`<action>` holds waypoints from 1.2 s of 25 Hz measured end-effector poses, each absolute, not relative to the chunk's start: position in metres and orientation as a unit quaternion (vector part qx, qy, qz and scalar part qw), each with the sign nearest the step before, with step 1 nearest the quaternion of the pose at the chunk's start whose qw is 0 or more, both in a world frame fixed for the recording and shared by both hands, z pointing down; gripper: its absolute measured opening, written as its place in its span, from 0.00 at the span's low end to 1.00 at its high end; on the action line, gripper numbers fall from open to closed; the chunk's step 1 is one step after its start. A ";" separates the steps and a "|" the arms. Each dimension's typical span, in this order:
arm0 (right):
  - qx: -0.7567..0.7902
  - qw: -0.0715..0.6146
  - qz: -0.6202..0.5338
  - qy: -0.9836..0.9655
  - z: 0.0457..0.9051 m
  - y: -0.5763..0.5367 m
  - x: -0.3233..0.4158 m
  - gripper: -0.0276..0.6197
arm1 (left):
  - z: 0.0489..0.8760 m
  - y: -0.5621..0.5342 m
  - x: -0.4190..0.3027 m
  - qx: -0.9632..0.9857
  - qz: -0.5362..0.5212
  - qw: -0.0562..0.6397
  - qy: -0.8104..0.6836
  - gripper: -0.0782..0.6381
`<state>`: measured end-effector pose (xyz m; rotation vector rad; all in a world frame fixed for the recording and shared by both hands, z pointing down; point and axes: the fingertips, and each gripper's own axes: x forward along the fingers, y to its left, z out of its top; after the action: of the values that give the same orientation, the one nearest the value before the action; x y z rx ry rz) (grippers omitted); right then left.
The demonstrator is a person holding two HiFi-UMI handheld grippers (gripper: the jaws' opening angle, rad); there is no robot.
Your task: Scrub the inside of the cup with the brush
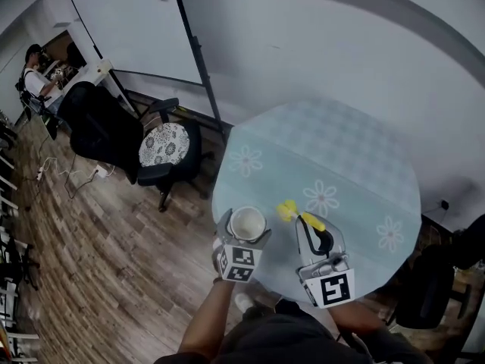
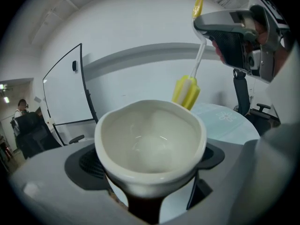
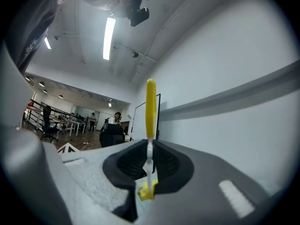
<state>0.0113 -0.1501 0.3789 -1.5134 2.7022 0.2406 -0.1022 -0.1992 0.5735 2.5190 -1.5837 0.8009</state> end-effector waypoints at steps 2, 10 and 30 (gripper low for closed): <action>-0.492 0.008 0.063 0.868 0.396 -0.160 0.019 0.10 | 0.592 -0.202 -0.091 0.822 0.262 0.043 -0.504 0.89; -0.511 -0.009 0.018 0.860 0.456 -0.199 0.042 0.10 | 0.672 -0.220 -0.058 0.833 0.275 0.089 -0.472 0.89; -0.494 -0.037 -0.008 0.869 0.537 -0.237 0.059 0.10 | 0.796 -0.215 -0.035 0.819 0.314 0.158 -0.454 0.89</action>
<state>0.0588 -0.2368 0.5370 -1.5893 2.7949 -0.0242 -0.0352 -0.2154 0.7958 2.3418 -1.2995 0.8997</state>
